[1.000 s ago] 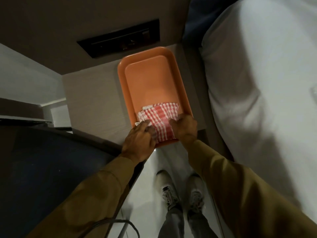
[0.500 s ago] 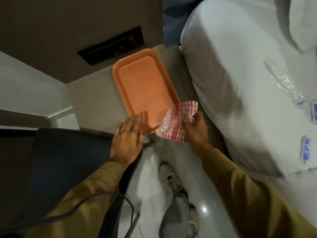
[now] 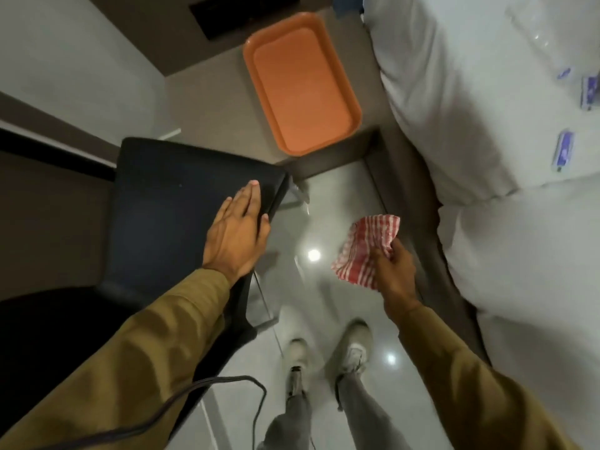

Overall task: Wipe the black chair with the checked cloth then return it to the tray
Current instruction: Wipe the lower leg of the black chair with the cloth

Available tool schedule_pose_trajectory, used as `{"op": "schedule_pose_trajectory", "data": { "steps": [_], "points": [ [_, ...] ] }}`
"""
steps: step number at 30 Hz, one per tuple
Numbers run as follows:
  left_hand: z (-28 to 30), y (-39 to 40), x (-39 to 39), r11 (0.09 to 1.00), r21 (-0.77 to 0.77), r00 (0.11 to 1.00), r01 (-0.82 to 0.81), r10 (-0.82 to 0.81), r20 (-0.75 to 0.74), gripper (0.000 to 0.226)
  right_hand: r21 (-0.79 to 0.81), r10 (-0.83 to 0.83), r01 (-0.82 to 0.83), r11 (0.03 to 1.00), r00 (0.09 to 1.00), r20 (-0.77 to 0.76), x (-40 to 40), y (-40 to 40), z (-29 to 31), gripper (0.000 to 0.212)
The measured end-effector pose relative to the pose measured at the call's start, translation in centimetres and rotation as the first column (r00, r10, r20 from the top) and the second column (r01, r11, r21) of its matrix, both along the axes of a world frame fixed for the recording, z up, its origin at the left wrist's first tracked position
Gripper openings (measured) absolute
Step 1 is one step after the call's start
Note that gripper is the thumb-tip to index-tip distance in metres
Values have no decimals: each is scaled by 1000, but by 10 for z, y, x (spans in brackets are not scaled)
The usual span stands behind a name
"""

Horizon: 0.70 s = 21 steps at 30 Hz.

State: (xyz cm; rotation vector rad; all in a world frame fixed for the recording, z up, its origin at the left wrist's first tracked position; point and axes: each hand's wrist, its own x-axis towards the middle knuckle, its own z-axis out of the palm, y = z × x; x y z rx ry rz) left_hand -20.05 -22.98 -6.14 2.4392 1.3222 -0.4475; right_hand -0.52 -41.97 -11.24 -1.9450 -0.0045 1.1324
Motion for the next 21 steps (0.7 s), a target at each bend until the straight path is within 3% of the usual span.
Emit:
{"op": "schedule_pose_trajectory", "data": {
  "steps": [12,21],
  "points": [
    [-50,-43,-109,979,26,973,203,-199,-121,77,-227,-176,156,961,982,-68,-172,-136,-59,39],
    [-103,-60,-117,902,199,923,384,-383,-43,81,-261,-295,274,925,955,-43,-266,-155,-105,41]
  ]
}}
